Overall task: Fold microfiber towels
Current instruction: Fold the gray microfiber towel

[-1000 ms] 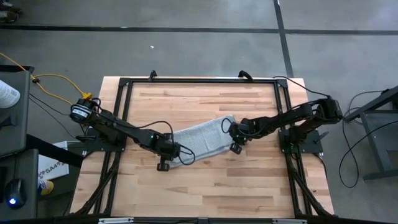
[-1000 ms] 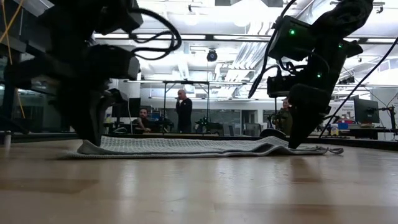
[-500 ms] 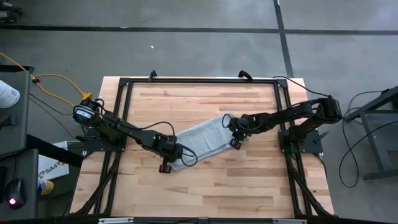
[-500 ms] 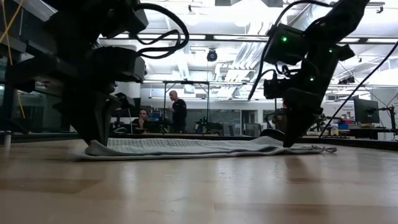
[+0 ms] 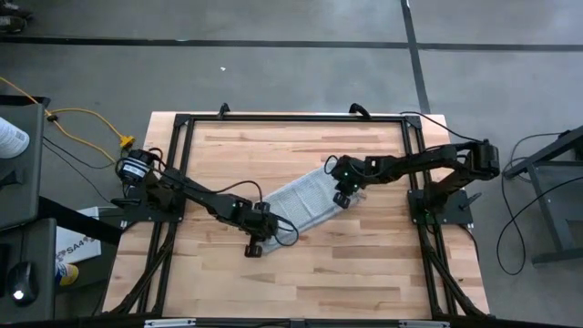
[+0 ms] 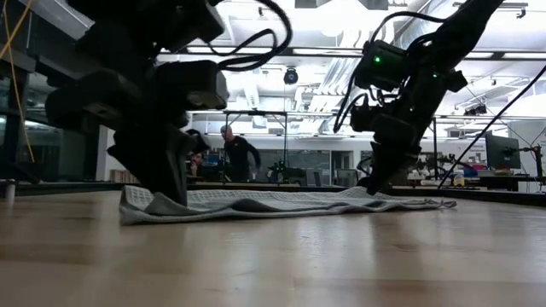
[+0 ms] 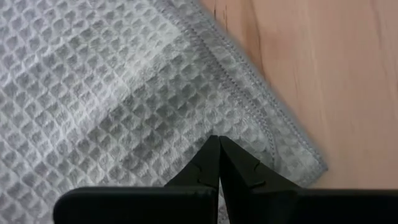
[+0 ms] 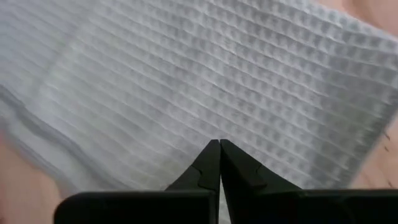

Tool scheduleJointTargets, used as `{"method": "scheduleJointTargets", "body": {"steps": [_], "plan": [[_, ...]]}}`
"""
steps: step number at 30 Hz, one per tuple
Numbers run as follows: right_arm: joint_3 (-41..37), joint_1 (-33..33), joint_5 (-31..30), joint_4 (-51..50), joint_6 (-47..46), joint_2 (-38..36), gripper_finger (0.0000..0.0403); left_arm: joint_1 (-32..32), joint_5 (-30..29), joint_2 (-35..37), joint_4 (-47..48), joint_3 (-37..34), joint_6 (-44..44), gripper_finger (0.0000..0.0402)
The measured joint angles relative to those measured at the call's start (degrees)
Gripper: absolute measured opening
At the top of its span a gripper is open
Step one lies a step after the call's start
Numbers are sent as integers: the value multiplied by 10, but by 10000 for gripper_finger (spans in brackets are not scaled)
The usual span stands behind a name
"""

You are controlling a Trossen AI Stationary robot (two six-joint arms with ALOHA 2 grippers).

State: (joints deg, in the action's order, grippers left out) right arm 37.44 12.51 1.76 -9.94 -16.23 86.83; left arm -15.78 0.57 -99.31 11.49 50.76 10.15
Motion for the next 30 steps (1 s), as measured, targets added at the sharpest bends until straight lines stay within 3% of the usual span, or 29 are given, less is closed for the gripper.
{"method": "scheduleJointTargets", "body": {"steps": [9,16,25,30], "plan": [[1,-31,78,20,-40,0,2,0,-33,-12,87,84,-80,0],[1,-63,29,-6,-78,0,2,0,-10,-38,79,91,-84,0],[1,-77,-9,-5,-76,-11,3,-1,-10,-21,112,108,-103,0],[2,-74,-28,2,-77,-46,3,-1,-31,-13,191,157,-135,10]]}}
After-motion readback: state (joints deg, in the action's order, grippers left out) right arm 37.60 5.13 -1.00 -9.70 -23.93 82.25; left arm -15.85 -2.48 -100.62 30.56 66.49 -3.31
